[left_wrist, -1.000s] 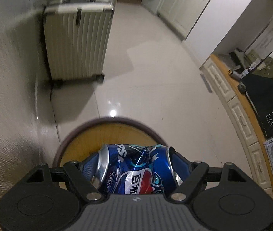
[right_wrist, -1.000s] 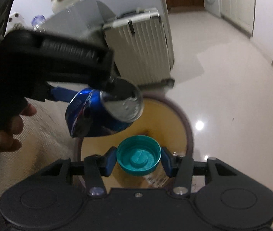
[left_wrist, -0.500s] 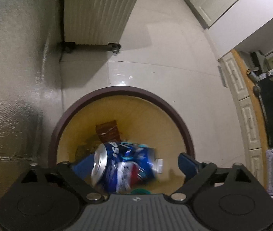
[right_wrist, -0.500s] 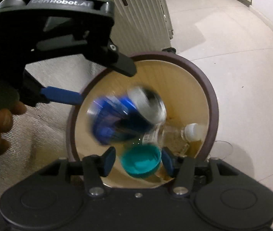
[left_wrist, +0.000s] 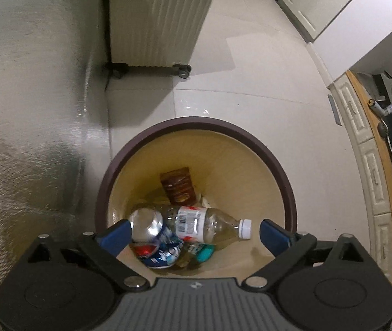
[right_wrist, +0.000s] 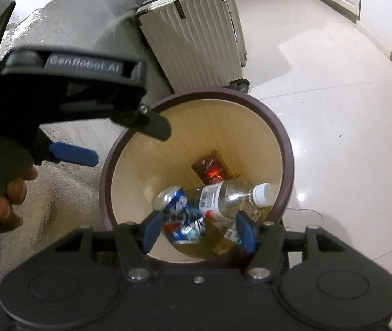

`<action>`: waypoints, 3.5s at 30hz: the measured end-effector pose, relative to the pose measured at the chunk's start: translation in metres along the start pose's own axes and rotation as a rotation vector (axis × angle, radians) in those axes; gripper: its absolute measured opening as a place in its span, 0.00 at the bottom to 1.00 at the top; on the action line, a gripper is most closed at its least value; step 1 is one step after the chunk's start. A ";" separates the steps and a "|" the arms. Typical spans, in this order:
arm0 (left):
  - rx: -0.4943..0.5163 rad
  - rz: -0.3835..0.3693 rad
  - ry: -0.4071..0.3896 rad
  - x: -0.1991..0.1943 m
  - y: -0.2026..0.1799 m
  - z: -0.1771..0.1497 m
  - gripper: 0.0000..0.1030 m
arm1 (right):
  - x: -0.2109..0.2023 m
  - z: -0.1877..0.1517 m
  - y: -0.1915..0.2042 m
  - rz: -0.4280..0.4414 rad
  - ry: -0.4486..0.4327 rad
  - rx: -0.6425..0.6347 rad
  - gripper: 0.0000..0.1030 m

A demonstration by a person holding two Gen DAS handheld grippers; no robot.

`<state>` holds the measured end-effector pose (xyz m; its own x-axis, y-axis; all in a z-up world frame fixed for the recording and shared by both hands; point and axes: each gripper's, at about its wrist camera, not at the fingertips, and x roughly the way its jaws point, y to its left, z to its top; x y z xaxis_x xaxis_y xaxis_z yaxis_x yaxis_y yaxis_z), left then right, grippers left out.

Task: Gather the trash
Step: 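Open both tools to drop the can and cap into the bin, then move both tools back over the table toward the remaining trash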

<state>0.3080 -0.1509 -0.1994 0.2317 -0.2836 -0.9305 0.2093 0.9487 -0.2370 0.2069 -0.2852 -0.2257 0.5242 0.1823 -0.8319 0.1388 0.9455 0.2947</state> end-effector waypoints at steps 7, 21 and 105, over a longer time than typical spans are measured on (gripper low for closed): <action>-0.003 0.020 -0.038 -0.021 0.002 -0.013 0.98 | -0.012 -0.001 0.004 -0.009 -0.020 -0.024 0.67; -0.038 0.059 -0.129 -0.066 0.020 -0.047 1.00 | -0.053 0.007 -0.001 -0.042 -0.055 -0.081 0.93; 0.264 0.249 -0.947 -0.329 0.279 0.027 1.00 | -0.188 0.079 0.223 0.104 -0.634 -0.291 1.00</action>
<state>0.3158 0.2035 0.0485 0.9311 -0.1853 -0.3142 0.2294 0.9672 0.1093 0.2056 -0.1302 0.0331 0.9234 0.1666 -0.3459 -0.1222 0.9816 0.1466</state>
